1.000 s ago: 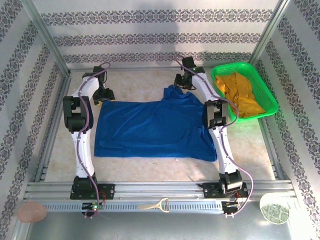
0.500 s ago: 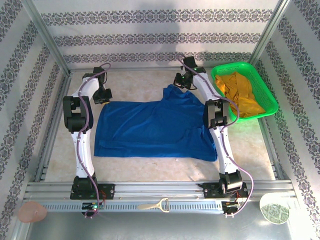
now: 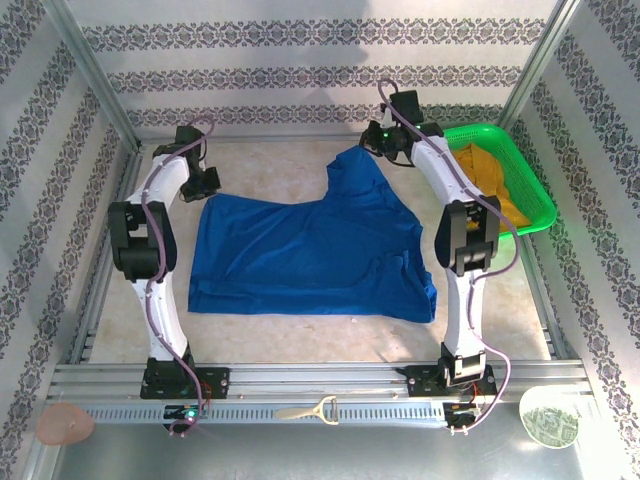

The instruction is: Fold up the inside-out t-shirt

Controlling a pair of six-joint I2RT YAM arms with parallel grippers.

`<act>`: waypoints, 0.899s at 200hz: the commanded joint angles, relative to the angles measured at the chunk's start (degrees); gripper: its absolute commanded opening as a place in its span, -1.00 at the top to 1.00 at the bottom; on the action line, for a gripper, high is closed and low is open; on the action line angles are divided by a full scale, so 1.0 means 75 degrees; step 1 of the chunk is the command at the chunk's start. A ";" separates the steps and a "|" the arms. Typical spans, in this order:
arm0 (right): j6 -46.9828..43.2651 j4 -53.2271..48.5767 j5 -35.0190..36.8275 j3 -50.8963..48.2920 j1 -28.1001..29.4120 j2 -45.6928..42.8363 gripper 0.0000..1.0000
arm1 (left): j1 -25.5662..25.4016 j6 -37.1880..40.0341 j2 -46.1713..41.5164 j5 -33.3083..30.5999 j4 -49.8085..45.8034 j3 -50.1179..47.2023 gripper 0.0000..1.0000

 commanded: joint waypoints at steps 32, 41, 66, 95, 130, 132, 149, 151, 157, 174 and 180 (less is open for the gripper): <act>0.0520 0.1263 0.0259 -0.2958 -0.0070 -0.2317 1.00 | 0.0146 -0.0474 -0.1240 0.0101 0.1010 -0.1472 1.00; 0.0560 0.1346 0.0313 -0.3422 -0.0070 -0.2724 1.00 | 0.0189 -0.0478 -0.1363 0.0089 0.1084 -0.1684 1.00; 0.0622 0.1388 0.0512 -0.4493 -0.0022 -0.3835 1.00 | 0.0337 -0.0594 -0.1613 0.0149 0.1344 -0.2183 1.00; 0.0657 0.1183 0.0734 -0.5524 0.0028 -0.5015 1.00 | 0.0477 -0.0723 -0.1841 0.0238 0.1581 -0.2582 1.00; 0.0794 0.0924 0.0886 -0.6564 0.0142 -0.6270 1.00 | 0.0651 -0.0839 -0.2188 0.0261 0.1756 -0.3044 1.00; 0.0806 0.0898 0.0887 -0.6616 0.0148 -0.6336 1.00 | 0.0662 -0.0850 -0.2210 0.0270 0.1774 -0.3075 1.00; 0.0899 0.0774 0.1001 -0.7073 0.0302 -0.6774 1.00 | 0.0745 -0.0872 -0.2394 0.0346 0.1847 -0.3317 1.00; 0.0908 0.0752 0.1021 -0.7115 0.0323 -0.6846 1.00 | 0.0753 -0.0864 -0.2402 0.0355 0.1849 -0.3345 1.00; 0.0952 0.0703 0.1071 -0.7262 0.0385 -0.6975 1.00 | 0.0769 -0.0850 -0.2445 0.0365 0.1854 -0.3414 1.00; 0.1074 0.0622 0.1186 -0.7622 0.0586 -0.7304 1.00 | 0.0806 -0.0806 -0.2584 0.0393 0.1887 -0.3615 1.00; 0.1115 0.0580 0.1253 -0.7723 0.0662 -0.7421 1.00 | 0.0817 -0.0788 -0.2624 0.0413 0.1890 -0.3670 1.00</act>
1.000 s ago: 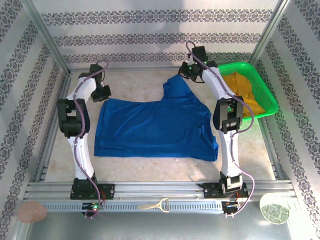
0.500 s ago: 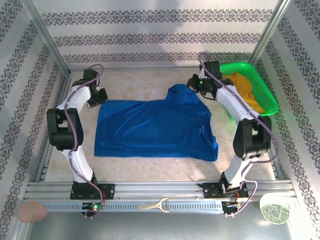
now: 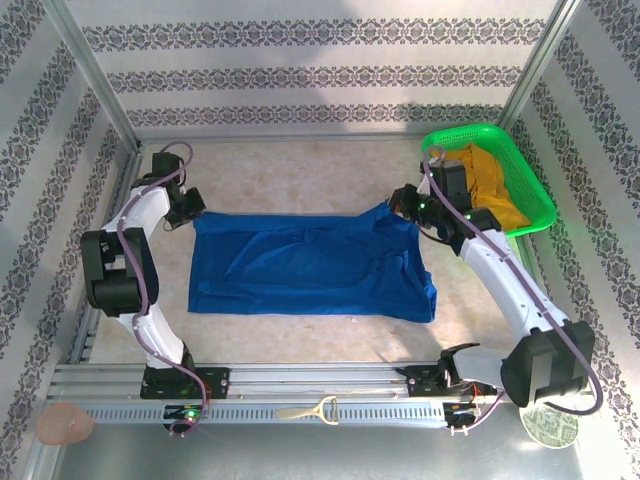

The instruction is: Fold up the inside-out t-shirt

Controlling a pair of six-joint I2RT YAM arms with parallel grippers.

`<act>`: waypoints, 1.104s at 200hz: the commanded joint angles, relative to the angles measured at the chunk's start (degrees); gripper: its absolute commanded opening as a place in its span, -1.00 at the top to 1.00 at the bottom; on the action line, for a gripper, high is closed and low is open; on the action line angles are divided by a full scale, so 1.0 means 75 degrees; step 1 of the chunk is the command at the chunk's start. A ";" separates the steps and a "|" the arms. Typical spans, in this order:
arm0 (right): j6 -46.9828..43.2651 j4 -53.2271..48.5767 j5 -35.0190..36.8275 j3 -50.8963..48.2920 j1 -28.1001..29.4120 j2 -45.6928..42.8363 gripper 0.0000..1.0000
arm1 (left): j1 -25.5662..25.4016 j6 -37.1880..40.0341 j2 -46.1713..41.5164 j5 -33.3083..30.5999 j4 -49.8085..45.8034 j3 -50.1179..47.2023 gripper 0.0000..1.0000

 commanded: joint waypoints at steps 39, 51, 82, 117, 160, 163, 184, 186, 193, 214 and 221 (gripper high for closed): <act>0.0617 -0.0551 0.0705 -0.1036 0.0668 -0.1252 1.00 | 0.0201 -0.0004 -0.0534 0.0102 0.0292 -0.0635 1.00; 0.0727 -0.0677 0.0789 -0.1187 0.0756 -0.1512 1.00 | 0.0218 0.0004 -0.0590 0.0097 0.0297 -0.0726 1.00; 0.0920 -0.1018 0.0969 -0.1532 0.0907 -0.2098 1.00 | 0.0242 -0.0093 -0.0852 0.0110 0.0298 -0.0971 1.00; 0.1155 -0.1215 0.1214 -0.2089 0.1094 -0.2571 1.00 | 0.0254 -0.0256 -0.1286 0.0104 0.0339 -0.1531 1.00; 0.1158 -0.1261 0.1940 -0.3037 0.1113 -0.2383 0.17 | 0.0254 -0.0718 -0.1669 0.0305 0.0618 -0.2781 0.83; 0.1156 -0.1291 0.2012 -0.3047 0.1097 -0.2380 0.08 | 0.0254 -0.0727 -0.1707 0.0263 0.0617 -0.2859 0.72; 0.1180 -0.1303 0.2116 -0.2930 0.0986 -0.2432 -0.07 | 0.0316 -0.0785 -0.1976 -0.0063 0.0677 -0.3187 0.10; 0.1176 -0.1294 0.2088 -0.2897 0.0976 -0.2435 -0.06 | 0.0319 -0.0796 -0.2001 -0.0075 0.0691 -0.3184 0.08; 0.1098 -0.1276 0.2024 -0.2777 0.0940 -0.2355 -0.06 | 0.0356 -0.0854 -0.2060 -0.0094 0.0728 -0.3134 -0.02; 0.0823 -0.1277 0.1798 -0.2268 0.0943 -0.1923 0.01 | 0.0371 -0.0964 -0.2114 -0.0112 0.0683 -0.2553 -0.11; 0.0760 -0.1199 0.1663 -0.2089 0.0949 -0.1719 0.04 | 0.0371 -0.1010 -0.2115 -0.0027 0.0686 -0.2348 -0.12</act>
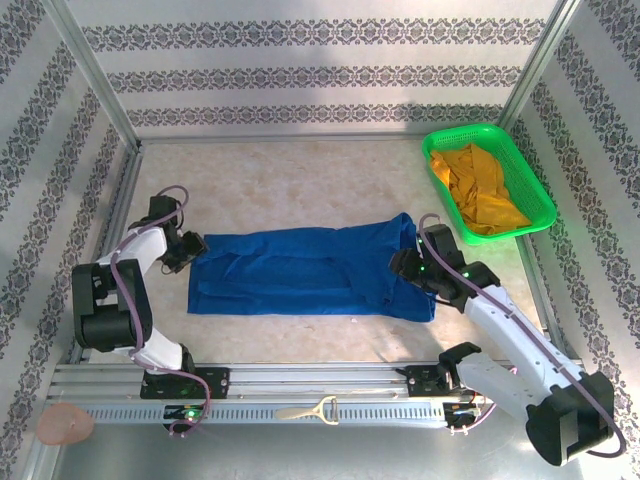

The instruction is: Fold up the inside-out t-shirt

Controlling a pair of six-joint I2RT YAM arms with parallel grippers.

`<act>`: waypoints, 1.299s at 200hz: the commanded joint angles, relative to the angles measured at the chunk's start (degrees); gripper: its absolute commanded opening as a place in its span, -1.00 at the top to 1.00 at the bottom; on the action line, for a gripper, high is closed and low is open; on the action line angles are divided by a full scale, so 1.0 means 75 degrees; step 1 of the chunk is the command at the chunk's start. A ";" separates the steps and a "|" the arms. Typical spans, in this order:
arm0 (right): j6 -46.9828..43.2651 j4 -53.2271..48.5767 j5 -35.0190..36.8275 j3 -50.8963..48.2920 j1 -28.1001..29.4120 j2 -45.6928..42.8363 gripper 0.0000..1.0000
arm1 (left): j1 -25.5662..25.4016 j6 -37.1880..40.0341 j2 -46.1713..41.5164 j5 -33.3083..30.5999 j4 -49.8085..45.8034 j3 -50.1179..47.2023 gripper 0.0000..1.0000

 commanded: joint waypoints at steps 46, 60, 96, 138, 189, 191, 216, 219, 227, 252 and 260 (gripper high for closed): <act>-0.0242 0.1519 -0.0893 0.1512 0.0344 0.2330 0.15 | -0.0275 -0.0685 0.0133 0.1084 0.0627 0.1245 -0.16; -0.0242 0.1858 -0.0960 0.1869 0.0627 0.3015 0.21 | -0.0526 -0.0833 0.0357 0.1275 0.0774 0.1197 -0.17; -0.0030 0.2484 -0.1114 0.2408 0.1287 0.4571 0.39 | -0.1262 -0.1234 0.0905 0.1459 0.1182 0.1010 -0.18; 0.0881 0.3184 -0.0666 0.1063 0.1652 0.4651 0.47 | -0.1281 -0.1288 0.1722 0.1053 0.1503 0.0863 -0.18; 0.1157 0.3541 -0.0535 -0.0123 0.1486 0.4500 0.47 | -0.1065 -0.0490 0.2733 0.0677 0.1118 0.1896 -0.19; 0.1160 0.3528 -0.0544 -0.0117 0.1481 0.4480 0.47 | -0.1055 -0.0469 0.2746 0.0670 0.1105 0.1912 -0.19; 0.0965 0.3207 -0.0660 0.0168 0.1383 0.4067 0.46 | -0.1006 -0.0285 0.2741 0.0710 0.0992 0.2108 -0.19; 0.0941 0.3157 -0.0683 0.0205 0.1345 0.3986 0.46 | -0.1005 -0.0267 0.2718 0.0742 0.0984 0.2126 -0.19; 0.0872 0.3023 -0.0714 0.0301 0.1263 0.3749 0.44 | -0.1010 -0.0208 0.2610 0.0790 0.0951 0.2166 -0.19; 0.0661 0.2216 -0.0532 0.0480 0.0697 0.2871 0.28 | -0.1005 -0.0054 0.2117 0.0923 0.0792 0.2208 -0.20; 0.0567 0.1889 -0.0426 0.0498 0.0457 0.2589 0.15 | -0.1005 -0.0024 0.1953 0.0994 0.0724 0.2192 -0.19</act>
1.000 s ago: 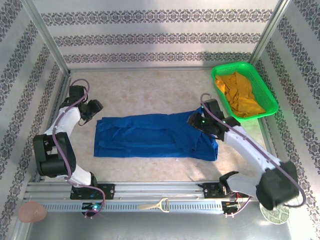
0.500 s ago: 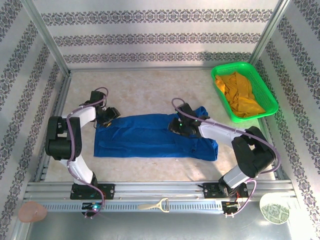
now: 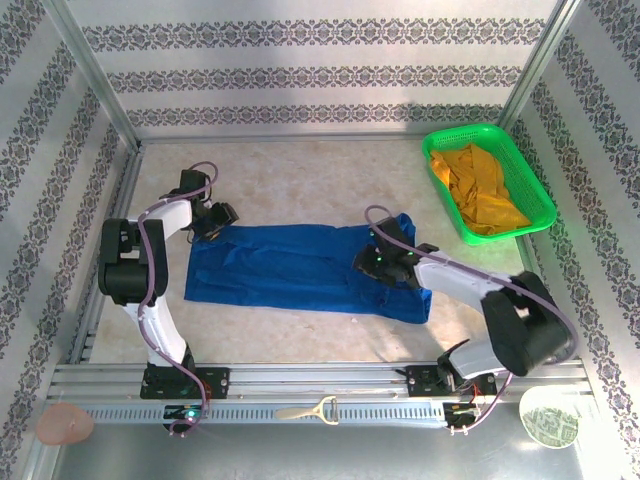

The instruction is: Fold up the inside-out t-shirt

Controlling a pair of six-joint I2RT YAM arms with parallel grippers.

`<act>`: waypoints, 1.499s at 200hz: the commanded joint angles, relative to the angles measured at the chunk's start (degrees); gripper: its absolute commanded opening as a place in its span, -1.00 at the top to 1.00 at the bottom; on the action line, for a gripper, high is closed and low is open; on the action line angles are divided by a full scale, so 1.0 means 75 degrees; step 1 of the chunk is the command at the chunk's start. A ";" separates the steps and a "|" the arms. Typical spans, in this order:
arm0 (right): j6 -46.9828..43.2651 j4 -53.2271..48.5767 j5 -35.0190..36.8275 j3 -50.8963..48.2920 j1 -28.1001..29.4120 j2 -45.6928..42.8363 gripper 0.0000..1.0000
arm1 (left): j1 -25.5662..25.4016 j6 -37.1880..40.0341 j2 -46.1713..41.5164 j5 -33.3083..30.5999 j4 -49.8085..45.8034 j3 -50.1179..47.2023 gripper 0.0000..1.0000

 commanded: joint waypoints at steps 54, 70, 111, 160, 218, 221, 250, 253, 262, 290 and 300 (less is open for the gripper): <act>-0.0842 -0.1089 -0.0678 0.0232 -0.1724 -0.1250 0.11 | -0.0028 -0.0084 -0.1723 0.0777 -0.0035 -0.0770 -0.22; -0.0755 -0.0635 -0.1039 0.0381 -0.1587 -0.0685 0.17 | -0.0079 -0.0163 -0.1713 0.0929 0.0063 -0.1041 -0.23; 0.0026 0.1359 -0.1233 -0.0185 -0.1469 0.0540 0.35 | -0.0082 -0.0072 -0.1407 0.0774 0.0507 -0.1539 -0.25; 0.0151 0.0921 -0.0491 -0.0984 -0.2009 0.0084 0.32 | -0.0079 0.0007 -0.1360 0.0591 0.0545 -0.1757 -0.26; -0.1182 -0.0638 -0.0530 -0.0391 -0.3077 -0.1661 -0.22 | -0.0090 0.0119 -0.1984 0.0731 0.0023 -0.1333 -0.31; -0.1250 -0.0720 -0.0494 -0.0370 -0.3153 -0.1666 -0.29 | -0.0090 0.0113 -0.2007 0.0762 -0.0008 -0.1297 -0.32; -0.1738 -0.0818 -0.0323 -0.0186 -0.3658 -0.1243 -0.67 | -0.0102 0.0031 -0.2144 0.0922 0.0027 -0.1224 -0.39; -0.1796 -0.0830 -0.0304 -0.0151 -0.3669 -0.1145 -0.71 | -0.0111 0.0026 -0.2144 0.0934 0.0028 -0.1222 -0.38; -0.1926 -0.0848 -0.0262 -0.0027 -0.3696 -0.0831 -0.74 | -0.0114 -0.0003 -0.2105 0.0927 0.0029 -0.1206 -0.39; -0.2158 -0.0663 -0.0366 0.0188 -0.3711 0.0043 -0.78 | -0.0149 -0.0046 -0.2004 0.0929 -0.0022 -0.1113 -0.39; -0.2219 -0.0472 -0.0545 0.0189 -0.3702 0.0281 -0.80 | -0.0156 -0.0034 -0.1949 0.0897 -0.0008 -0.1088 -0.39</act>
